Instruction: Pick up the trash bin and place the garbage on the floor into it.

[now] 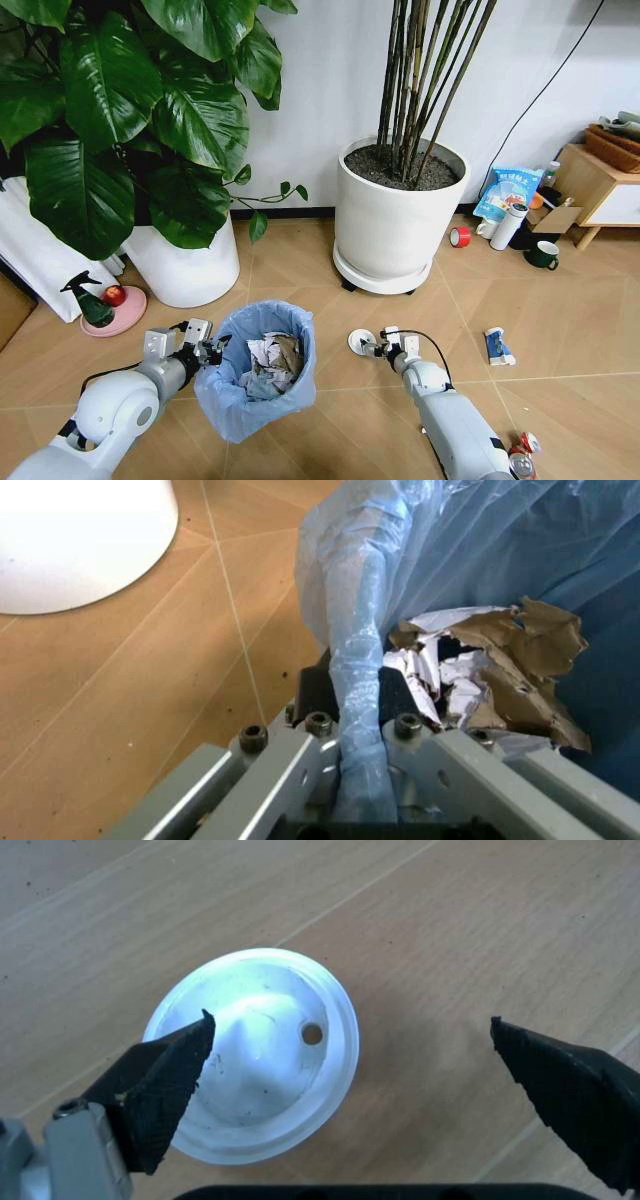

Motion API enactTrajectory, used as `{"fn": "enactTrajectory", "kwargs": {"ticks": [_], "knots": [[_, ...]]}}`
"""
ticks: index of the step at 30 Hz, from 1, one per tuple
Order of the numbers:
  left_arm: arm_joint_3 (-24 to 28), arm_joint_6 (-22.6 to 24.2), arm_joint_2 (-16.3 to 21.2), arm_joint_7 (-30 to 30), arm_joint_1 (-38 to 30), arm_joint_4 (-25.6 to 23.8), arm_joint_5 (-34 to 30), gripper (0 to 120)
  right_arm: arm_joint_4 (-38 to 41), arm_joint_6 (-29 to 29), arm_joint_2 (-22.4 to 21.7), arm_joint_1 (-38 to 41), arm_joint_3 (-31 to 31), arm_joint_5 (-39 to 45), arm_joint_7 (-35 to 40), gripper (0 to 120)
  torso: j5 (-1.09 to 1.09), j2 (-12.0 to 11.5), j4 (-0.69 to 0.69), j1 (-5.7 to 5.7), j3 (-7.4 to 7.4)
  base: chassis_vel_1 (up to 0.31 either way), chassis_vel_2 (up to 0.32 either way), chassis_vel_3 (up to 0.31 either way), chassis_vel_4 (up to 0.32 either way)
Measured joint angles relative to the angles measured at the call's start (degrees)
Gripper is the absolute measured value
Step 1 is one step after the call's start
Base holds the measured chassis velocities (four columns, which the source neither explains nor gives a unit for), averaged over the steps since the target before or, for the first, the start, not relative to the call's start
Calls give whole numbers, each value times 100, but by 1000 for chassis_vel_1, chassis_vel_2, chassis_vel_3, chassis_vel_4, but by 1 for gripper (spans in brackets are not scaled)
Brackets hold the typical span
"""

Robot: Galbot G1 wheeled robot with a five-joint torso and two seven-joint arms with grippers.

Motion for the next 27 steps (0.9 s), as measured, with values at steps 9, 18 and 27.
{"fn": "enactTrajectory", "kwargs": {"ticks": [9,18,27], "knots": [[14,0,-18,-10,-19,11,0,0,-273,6,70,126,45,-99,2,99,0,0,0,0,0,0,0,0,0],[12,0,-54,-25,-9,15,14,0,-481,22,126,229,97,-179,1,99,0,0,0,0,0,0,0,0,0],[27,4,-65,-38,-14,15,23,0,-668,23,154,324,176,-208,-33,99,-1,0,0,0,-1,0,0,0,0]]}}
